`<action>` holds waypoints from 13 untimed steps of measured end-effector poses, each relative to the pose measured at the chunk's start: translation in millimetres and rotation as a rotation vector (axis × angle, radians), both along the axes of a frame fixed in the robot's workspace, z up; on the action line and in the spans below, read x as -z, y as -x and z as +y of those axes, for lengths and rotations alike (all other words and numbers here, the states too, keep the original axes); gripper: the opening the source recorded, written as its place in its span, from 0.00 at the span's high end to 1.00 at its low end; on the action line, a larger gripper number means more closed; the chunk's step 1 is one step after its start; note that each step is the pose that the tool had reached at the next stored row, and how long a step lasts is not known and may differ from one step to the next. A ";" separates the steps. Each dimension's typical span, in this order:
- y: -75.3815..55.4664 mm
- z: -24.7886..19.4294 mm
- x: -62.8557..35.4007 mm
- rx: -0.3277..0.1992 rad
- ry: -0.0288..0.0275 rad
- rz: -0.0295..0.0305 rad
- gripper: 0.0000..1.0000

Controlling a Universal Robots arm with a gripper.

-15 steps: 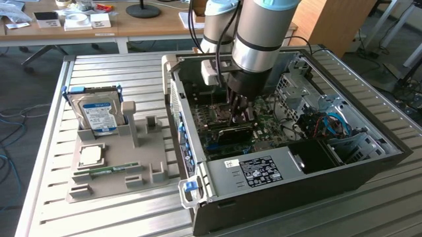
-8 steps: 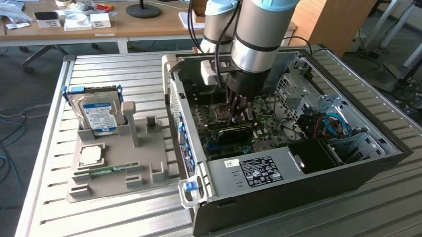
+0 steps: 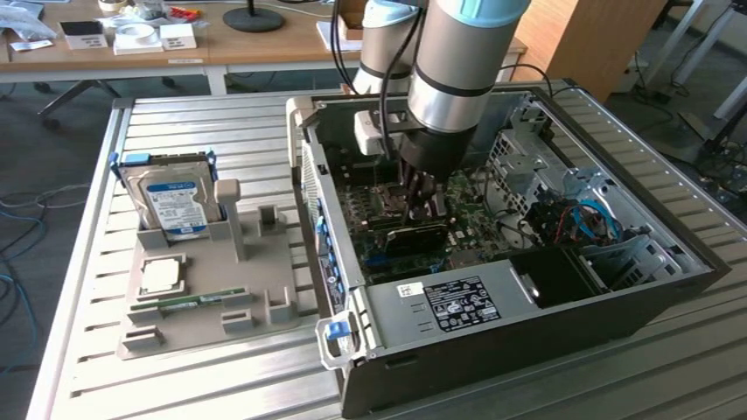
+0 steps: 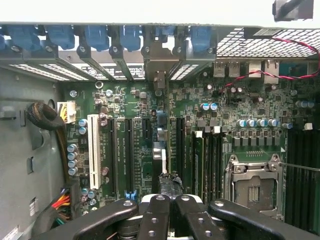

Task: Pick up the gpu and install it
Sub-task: 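Press down on the gpu until it lock into place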

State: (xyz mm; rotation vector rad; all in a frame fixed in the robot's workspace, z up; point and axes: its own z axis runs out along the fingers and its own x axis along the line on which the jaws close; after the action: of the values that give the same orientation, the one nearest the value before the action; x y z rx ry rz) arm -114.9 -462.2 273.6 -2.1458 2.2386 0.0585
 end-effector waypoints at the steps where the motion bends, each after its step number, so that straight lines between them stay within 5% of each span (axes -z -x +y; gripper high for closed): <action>1: 0.2 0.6 0.2 0.000 -0.0003 -0.0002 0.89; 13: 1.3 2.8 6.2 0.000 -0.0001 0.0000 0.89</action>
State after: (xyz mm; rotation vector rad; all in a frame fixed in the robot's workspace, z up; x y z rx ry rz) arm -116.3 -459.4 267.4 -2.1457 2.2386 0.0585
